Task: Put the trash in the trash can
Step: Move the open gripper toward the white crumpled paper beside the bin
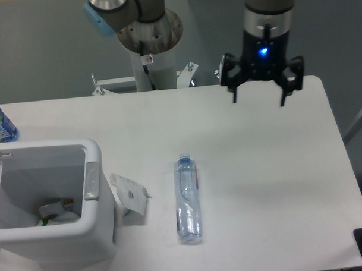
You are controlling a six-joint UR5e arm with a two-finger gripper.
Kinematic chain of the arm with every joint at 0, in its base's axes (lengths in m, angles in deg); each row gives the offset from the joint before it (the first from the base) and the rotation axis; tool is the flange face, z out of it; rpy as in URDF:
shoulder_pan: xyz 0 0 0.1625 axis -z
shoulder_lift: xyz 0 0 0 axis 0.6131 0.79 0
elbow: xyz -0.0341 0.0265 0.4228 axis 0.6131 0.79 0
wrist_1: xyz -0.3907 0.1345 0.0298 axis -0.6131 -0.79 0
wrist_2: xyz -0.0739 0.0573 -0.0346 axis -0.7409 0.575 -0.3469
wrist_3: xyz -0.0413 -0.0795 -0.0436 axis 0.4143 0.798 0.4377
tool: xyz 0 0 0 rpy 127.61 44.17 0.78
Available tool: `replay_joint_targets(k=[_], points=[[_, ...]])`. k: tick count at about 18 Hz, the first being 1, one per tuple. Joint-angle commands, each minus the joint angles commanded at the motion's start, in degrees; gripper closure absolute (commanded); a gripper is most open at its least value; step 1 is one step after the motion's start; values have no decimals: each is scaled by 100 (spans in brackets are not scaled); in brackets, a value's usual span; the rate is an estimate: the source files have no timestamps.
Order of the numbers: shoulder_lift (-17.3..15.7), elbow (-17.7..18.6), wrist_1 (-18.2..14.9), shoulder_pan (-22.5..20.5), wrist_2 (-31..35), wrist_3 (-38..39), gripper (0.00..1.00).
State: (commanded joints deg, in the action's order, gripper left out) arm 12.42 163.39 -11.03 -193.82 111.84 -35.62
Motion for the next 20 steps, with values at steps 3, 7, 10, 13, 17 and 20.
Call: replay_joint_targets(k=[3, 7, 10, 13, 17, 20], points=[[26, 61, 0, 17, 114, 9, 0], [79, 158, -35, 44, 71, 114, 0], [210, 255, -44, 61, 53, 193, 0], [369, 378, 9, 324, 44, 1175, 0], [904, 396, 27, 974, -95, 1870, 0], [1195, 404, 26, 1212, -622, 2477, 0]])
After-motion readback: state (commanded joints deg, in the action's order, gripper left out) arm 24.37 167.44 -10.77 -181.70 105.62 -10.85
